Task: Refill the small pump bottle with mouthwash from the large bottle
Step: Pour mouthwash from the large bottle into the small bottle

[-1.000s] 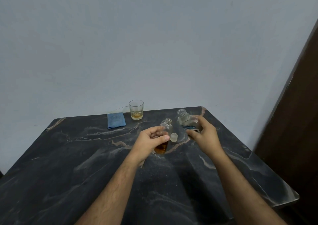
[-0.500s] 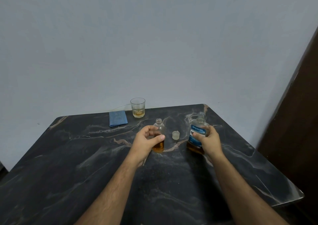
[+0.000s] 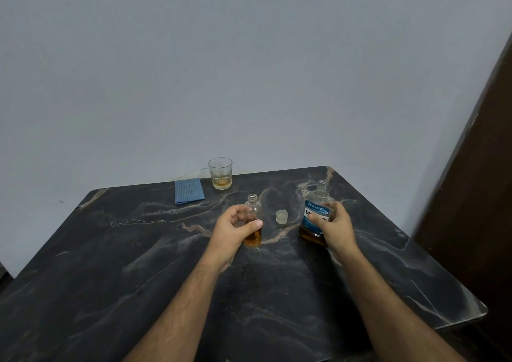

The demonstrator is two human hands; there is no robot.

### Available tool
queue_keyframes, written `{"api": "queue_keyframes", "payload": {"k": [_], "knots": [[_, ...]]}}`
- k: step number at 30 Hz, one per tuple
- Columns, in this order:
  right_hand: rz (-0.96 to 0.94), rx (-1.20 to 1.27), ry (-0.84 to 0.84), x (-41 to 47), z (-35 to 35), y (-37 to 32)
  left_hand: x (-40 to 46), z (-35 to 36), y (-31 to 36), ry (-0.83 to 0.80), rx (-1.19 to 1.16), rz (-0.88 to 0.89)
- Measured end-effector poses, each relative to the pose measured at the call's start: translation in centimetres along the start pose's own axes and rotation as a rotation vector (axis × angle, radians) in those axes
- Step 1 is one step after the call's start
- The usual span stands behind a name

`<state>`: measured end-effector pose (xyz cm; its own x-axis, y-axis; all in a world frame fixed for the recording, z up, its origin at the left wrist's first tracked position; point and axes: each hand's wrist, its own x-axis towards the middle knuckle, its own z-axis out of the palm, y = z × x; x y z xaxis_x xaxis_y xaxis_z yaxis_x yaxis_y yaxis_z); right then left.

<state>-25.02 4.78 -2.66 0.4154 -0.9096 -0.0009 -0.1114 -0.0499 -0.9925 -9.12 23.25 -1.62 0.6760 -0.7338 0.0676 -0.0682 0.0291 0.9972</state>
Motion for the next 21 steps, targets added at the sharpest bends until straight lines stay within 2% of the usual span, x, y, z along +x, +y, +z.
{"api": "queue_keyframes", "payload": {"k": [6,11,14,16,18,21], "knots": [[-0.07,-0.017,0.033,-0.3,-0.2,0.5,-0.2,-0.1,-0.2,0.012,-0.003,0.005],[-0.37,-0.192,0.434,-2.3,0.7,-1.3,-0.4,-0.3,-0.4,0.029,-0.028,0.0],[-0.575,-0.247,0.534,-3.6,1.7,-2.1,-0.5,-0.6,-0.6,0.049,-0.047,-0.002],[-0.652,-0.223,0.5,-4.5,2.8,-2.5,-0.6,-0.8,-0.9,0.059,-0.073,0.009],[-0.674,-0.169,0.392,-5.4,4.1,-2.8,-0.8,-1.1,-1.0,0.066,-0.085,0.013],[-0.516,-0.194,0.14,-6.0,6.3,-2.6,-0.9,-1.9,-1.3,0.082,-0.064,0.015]]}}
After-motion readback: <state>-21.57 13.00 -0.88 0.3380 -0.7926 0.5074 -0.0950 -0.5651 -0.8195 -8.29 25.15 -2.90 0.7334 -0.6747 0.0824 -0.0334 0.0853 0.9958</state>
